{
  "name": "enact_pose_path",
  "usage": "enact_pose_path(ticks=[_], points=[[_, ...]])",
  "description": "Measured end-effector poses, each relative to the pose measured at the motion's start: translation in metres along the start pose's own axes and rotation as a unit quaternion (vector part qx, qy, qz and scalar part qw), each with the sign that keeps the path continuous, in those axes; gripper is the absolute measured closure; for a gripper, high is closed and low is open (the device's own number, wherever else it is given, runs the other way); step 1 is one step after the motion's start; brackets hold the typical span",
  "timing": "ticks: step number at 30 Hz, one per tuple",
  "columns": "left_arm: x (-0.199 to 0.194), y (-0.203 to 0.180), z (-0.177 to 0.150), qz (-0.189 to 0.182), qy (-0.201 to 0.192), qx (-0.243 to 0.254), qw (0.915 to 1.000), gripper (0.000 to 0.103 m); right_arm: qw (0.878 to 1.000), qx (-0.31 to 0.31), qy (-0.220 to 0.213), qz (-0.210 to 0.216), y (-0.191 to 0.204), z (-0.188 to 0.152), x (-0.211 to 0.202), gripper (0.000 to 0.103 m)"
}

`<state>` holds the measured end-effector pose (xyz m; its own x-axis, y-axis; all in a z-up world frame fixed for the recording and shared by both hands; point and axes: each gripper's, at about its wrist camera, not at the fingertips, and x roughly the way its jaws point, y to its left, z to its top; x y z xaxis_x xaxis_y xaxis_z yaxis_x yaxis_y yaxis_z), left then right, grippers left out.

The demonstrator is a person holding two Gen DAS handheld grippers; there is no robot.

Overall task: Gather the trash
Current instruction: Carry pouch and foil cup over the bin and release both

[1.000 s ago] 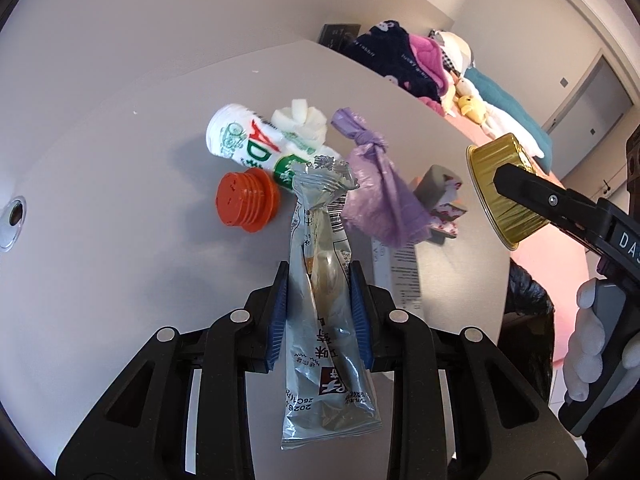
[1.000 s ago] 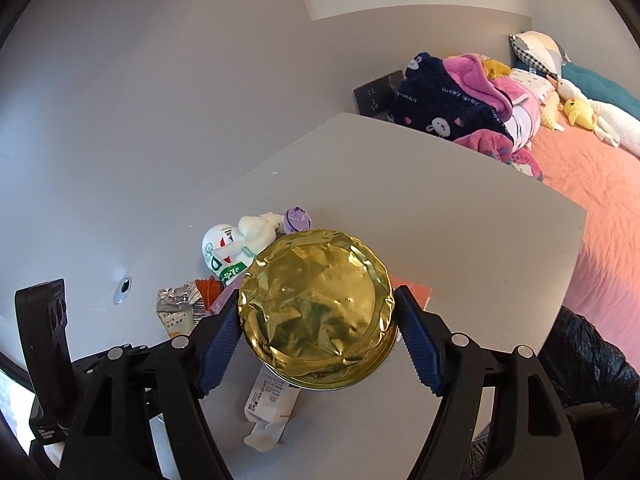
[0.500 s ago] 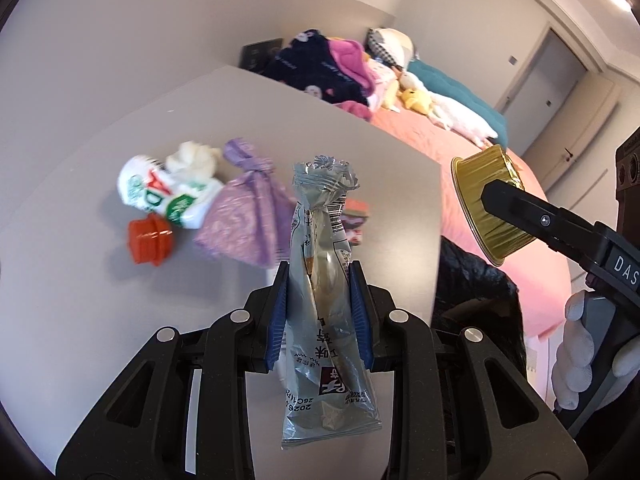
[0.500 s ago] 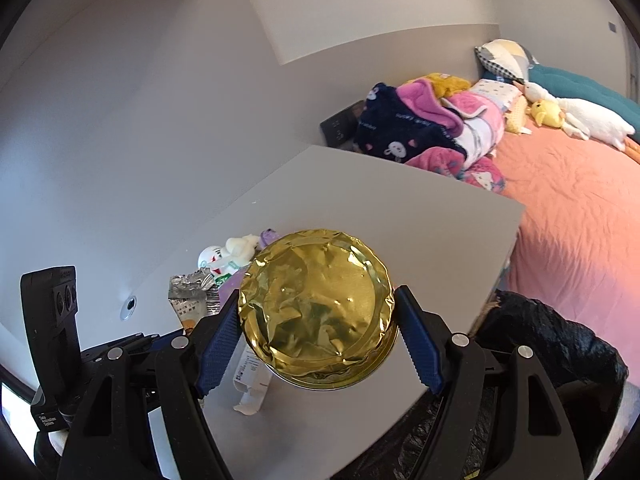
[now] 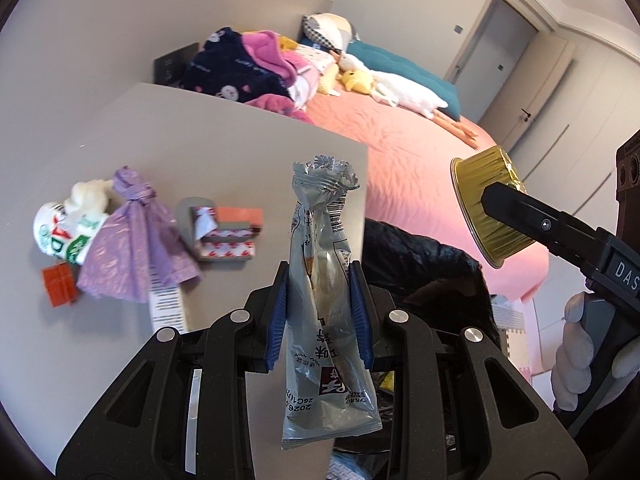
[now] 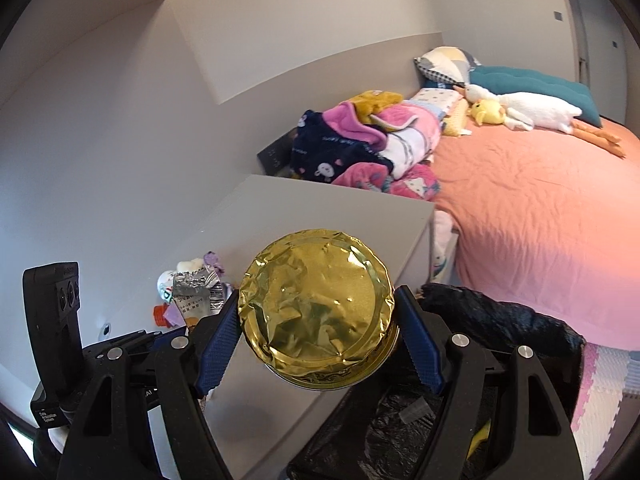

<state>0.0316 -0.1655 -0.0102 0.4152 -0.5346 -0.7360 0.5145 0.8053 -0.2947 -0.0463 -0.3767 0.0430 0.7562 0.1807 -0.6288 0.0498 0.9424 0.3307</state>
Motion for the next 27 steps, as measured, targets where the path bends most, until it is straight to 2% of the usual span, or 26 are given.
enact_pose_path(ticks=[16,27], points=[[0.037,-0.063,0.012,-0.061,0.024,0.076,0.9949,0.074,0.996,0.053,-0.03,-0.062,-0.059,-0.013,-0.043,0.028],[0.061,-0.109,0.012,-0.109,0.056,0.132,0.9836,0.074,0.99,0.095,-0.04,-0.101,-0.094,-0.028,-0.069,0.028]])
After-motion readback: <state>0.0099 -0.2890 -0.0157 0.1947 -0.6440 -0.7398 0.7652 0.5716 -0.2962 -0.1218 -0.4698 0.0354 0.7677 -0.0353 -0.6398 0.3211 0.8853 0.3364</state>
